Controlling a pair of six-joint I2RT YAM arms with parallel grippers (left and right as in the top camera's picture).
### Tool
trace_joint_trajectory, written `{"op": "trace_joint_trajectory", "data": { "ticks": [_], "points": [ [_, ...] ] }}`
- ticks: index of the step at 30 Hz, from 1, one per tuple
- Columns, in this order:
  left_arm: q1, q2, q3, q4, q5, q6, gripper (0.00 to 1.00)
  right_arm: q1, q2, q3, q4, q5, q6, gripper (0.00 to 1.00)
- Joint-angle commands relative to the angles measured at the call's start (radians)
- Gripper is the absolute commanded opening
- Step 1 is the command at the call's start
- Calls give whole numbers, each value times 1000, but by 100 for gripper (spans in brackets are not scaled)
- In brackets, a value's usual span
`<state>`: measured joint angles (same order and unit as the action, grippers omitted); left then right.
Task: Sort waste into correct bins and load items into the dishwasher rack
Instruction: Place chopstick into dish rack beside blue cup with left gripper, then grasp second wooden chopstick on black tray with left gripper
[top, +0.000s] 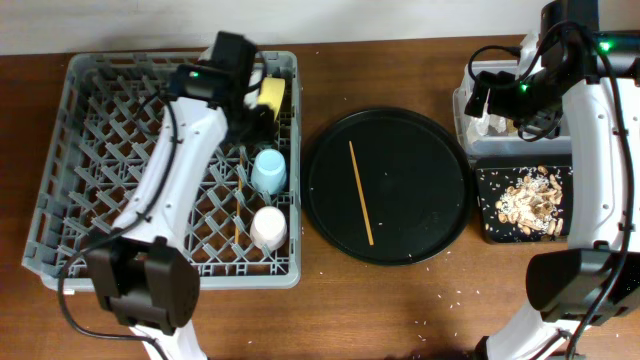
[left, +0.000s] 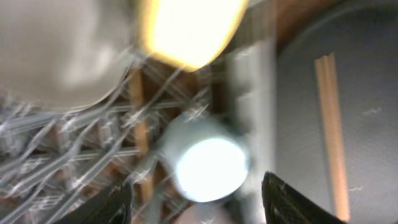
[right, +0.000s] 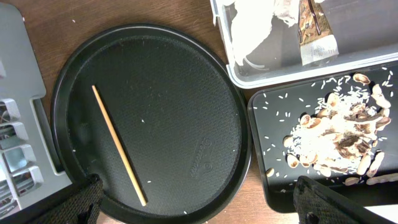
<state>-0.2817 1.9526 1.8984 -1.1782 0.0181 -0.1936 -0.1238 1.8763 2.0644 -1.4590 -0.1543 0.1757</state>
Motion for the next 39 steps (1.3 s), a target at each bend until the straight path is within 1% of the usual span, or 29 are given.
{"op": "trace_joint_trajectory", "data": {
  "ticks": [1,5,9,14,21,26,29,34,39],
  "points": [
    [-129,16,23,60,68,-109,65,5,-11,15,0,13,-4,99],
    [-253,108,23,98,35,-220,65,5,-11,15,0,13,-4,99],
    [-331,210,23,137,-19,-292,64,5,-11,15,0,13,-4,98],
    [-372,283,23,179,-26,-305,60,5,-11,15,0,13,-4,98],
    [-380,369,23,217,-29,-319,56,5,-11,15,0,13,-4,98],
    [-389,405,23,221,-31,-318,46,5,-11,15,0,13,-4,99],
    [-405,409,22,228,-61,-318,40,5,-11,15,0,13,-4,98],
    [-439,409,18,227,-121,-314,37,5,-11,15,0,13,-4,98],
    [-442,422,14,224,-121,-314,36,5,-11,15,0,13,-4,98]
  ]
}}
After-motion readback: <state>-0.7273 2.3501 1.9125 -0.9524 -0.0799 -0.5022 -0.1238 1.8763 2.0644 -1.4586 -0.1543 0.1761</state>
